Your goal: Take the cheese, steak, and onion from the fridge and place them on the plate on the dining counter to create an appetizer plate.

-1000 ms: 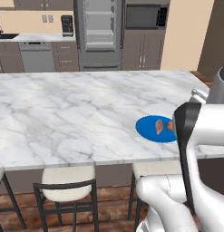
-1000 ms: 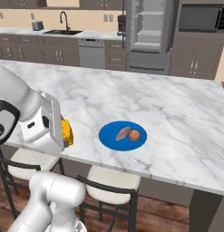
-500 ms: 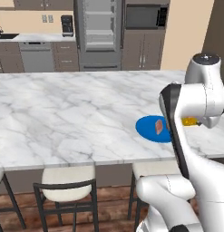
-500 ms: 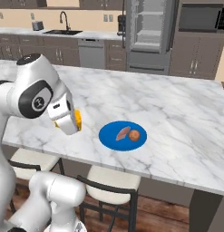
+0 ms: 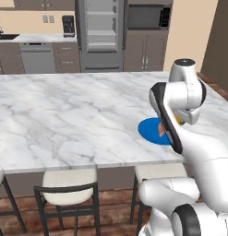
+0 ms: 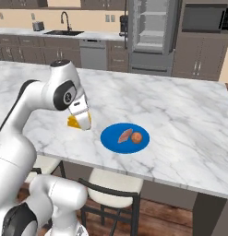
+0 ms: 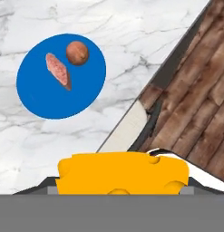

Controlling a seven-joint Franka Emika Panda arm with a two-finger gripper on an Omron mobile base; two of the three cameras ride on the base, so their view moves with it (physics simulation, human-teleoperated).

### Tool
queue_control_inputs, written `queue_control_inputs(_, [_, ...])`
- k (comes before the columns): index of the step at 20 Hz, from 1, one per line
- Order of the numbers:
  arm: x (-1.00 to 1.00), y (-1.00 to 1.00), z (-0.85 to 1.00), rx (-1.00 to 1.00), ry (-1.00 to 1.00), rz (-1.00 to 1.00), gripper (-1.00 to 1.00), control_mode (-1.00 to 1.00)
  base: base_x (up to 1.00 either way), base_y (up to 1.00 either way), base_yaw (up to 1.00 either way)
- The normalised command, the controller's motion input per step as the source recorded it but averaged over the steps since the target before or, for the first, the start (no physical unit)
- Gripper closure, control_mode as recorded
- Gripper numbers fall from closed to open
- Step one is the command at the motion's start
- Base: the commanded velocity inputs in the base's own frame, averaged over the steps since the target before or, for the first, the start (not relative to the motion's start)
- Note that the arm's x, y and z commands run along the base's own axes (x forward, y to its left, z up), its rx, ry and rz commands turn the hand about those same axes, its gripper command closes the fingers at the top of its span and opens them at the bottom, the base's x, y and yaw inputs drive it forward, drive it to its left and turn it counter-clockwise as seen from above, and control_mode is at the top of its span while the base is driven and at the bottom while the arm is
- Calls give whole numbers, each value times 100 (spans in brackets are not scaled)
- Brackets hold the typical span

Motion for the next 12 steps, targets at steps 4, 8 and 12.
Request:
queue_control_inputs(4, [66,0,-44,0,7,18,100,-100,0,0,0])
queue_control_inputs(8, [46,0,-45,0,0,21,100,-100,0,0,0])
queue_control_inputs(12, [54,0,-57,0,0,20,100,-100,0,0,0])
